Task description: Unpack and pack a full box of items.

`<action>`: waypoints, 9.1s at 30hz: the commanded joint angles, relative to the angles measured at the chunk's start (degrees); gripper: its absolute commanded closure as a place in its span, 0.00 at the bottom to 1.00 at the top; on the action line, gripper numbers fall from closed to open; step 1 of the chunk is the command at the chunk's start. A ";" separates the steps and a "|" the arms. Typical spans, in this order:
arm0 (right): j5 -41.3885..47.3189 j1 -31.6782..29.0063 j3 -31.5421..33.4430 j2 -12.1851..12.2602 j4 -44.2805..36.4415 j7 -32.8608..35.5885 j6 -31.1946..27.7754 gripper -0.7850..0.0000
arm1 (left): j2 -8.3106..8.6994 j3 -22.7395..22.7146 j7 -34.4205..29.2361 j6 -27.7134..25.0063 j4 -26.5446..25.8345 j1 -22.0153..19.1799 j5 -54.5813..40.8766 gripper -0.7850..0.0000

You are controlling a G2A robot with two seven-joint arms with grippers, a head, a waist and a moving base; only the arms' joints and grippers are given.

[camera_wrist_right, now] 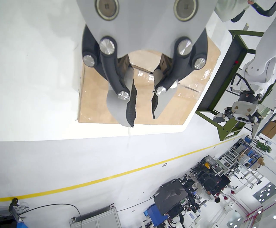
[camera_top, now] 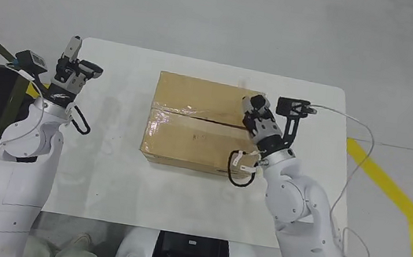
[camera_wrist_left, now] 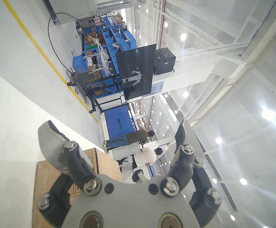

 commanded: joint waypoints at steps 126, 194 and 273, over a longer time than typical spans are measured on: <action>14.65 -10.71 15.41 2.86 -7.07 6.14 -1.86 0.89 | 0.00 0.00 0.00 0.00 0.00 0.00 0.00 0.00; 49.33 40.14 -18.16 -4.90 33.04 34.69 -0.14 1.00 | 0.00 0.00 0.00 0.00 0.00 0.00 0.00 0.00; 48.10 22.27 -0.72 0.14 23.36 35.24 21.38 1.00 | 0.00 0.00 0.00 0.00 0.00 0.00 0.00 0.00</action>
